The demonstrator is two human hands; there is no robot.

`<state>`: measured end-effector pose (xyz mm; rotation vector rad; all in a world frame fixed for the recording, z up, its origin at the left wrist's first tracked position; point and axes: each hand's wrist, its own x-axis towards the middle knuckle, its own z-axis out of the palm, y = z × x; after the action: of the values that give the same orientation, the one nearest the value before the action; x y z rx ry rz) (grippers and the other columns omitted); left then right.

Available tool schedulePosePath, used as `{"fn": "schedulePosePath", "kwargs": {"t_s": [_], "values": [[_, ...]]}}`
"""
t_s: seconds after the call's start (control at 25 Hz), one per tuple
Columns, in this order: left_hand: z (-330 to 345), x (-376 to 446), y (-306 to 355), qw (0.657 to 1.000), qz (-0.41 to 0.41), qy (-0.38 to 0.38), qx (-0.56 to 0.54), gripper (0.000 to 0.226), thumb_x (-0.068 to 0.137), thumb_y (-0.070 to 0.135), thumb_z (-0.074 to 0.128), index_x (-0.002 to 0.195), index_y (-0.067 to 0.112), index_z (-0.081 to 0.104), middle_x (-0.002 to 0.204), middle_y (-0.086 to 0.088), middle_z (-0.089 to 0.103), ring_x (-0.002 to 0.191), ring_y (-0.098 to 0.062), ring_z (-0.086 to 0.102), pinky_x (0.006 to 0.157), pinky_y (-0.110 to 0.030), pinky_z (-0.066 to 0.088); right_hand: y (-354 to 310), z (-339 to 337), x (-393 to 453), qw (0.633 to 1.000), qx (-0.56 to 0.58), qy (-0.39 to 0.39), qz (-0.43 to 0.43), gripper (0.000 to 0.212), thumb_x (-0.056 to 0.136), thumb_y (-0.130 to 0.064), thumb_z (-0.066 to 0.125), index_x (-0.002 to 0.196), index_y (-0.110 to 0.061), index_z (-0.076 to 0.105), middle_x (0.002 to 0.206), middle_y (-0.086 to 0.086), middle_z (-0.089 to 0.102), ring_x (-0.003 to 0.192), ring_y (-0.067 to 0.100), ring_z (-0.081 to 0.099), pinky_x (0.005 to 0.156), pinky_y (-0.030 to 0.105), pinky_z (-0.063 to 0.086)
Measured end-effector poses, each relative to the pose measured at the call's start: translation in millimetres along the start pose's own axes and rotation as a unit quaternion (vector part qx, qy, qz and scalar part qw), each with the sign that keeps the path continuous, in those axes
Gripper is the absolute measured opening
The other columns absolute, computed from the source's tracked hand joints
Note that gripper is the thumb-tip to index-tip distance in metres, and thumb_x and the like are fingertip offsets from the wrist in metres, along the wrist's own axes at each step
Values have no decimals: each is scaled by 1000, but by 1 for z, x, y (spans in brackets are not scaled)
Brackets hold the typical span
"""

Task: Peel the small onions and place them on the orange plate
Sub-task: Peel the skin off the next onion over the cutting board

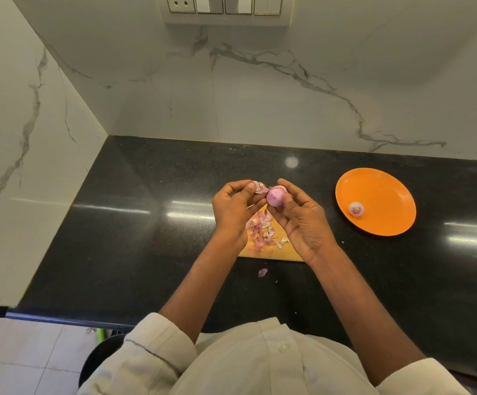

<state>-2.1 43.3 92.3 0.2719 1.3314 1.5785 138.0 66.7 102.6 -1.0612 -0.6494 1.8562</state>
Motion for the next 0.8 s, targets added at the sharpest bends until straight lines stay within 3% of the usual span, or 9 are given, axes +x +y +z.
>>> {"fn": "schedulePosePath", "kwargs": {"t_s": [0.2,0.32,0.44,0.6,0.72,0.8], "values": [[-6,7,-9,999,-19,33,2,12,105,5,64,115,7,71,108,-19,77,85,-24,79,78,-35,67,1,0,0,999,9,3,31,28,107,-12,54,129,-14,71,126,10,76,113,25,73,96,38,60],[-13,13,-14,991,47,36,118,14,107,15,64,115,12,75,105,-10,78,95,-25,77,84,-38,67,0,0,1,999,14,25,34,28,104,-12,62,129,-14,72,126,11,76,110,27,74,91,36,61],[-17,14,-17,966,112,18,234,16,105,17,68,118,17,76,109,1,78,106,-14,74,98,-39,63,-1,-2,0,998,27,40,40,32,100,-9,67,131,-12,70,124,12,77,113,30,74,90,35,62],[-16,8,-10,939,185,-66,283,21,105,27,68,123,20,75,117,7,76,114,-10,71,102,-37,60,-1,-4,-1,997,30,50,42,33,97,-8,70,130,-9,70,121,12,78,111,30,75,88,35,61],[-12,3,-3,913,212,-173,303,24,102,23,74,125,16,75,116,4,78,110,-11,74,99,-35,62,-3,-5,-2,998,6,63,26,30,95,-9,73,126,-10,73,116,10,79,106,26,76,87,36,61],[-10,-1,-1,885,247,-193,345,25,100,24,77,123,15,75,112,6,78,105,-10,75,95,-32,63,-6,-5,-3,998,-12,65,8,31,94,-10,75,125,-9,73,115,10,79,103,23,76,85,34,61]]}}
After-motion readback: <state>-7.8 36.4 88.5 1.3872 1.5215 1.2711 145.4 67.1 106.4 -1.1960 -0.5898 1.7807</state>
